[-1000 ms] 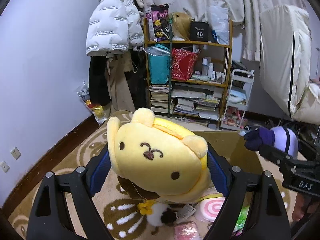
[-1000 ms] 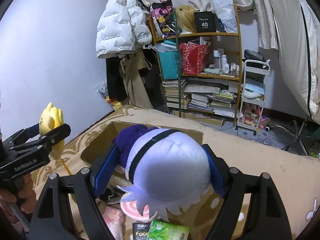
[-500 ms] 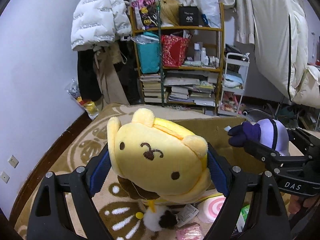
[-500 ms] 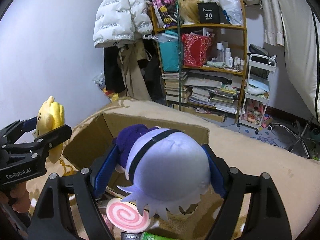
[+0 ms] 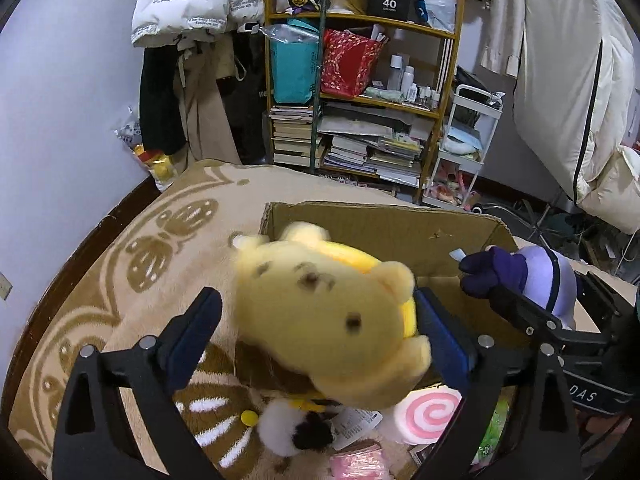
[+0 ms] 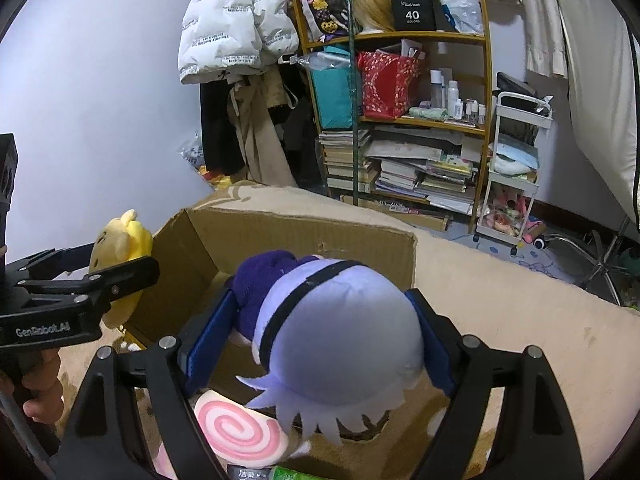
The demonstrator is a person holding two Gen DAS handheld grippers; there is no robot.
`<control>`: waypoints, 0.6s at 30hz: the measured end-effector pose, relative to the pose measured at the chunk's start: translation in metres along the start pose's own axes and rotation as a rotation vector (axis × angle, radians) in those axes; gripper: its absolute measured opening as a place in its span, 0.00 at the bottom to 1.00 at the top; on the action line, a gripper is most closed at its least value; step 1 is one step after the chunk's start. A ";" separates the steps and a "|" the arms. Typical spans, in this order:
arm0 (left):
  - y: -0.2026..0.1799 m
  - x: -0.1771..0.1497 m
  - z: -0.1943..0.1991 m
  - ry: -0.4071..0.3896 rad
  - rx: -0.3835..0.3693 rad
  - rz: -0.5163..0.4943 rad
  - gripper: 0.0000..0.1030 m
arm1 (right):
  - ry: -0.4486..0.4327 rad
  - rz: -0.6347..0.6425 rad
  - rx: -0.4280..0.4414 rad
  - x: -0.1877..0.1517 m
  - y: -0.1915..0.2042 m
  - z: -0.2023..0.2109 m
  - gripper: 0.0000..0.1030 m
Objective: Organize soft objects
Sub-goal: 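Carry the yellow bear and white doll into the box and release both, then withdraw both grippers and move toward the pink roll and green tissue pack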
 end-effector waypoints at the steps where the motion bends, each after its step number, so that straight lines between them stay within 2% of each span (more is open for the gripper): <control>1: 0.000 -0.001 0.001 0.004 -0.002 -0.001 0.92 | 0.002 0.001 0.006 0.000 0.001 0.000 0.87; 6: 0.003 -0.004 0.002 0.022 0.054 -0.012 0.94 | 0.014 0.014 0.008 -0.004 0.003 0.002 0.89; 9: 0.007 -0.008 0.006 0.018 0.066 -0.011 0.95 | 0.007 0.005 0.011 -0.005 0.002 0.007 0.96; 18: 0.017 -0.024 0.035 0.006 0.107 -0.027 0.97 | -0.008 0.018 0.007 -0.013 0.010 0.028 0.97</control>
Point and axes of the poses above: each gripper's, at about its wrist camera, not at the fingertips, and z roughly against the way its jaws point, y to its left, x to its top, the point moved 9 cm from there along -z, roughly the way its jaws point, and after that the axes turned 9 degrees about y, right-handed, at the moved point
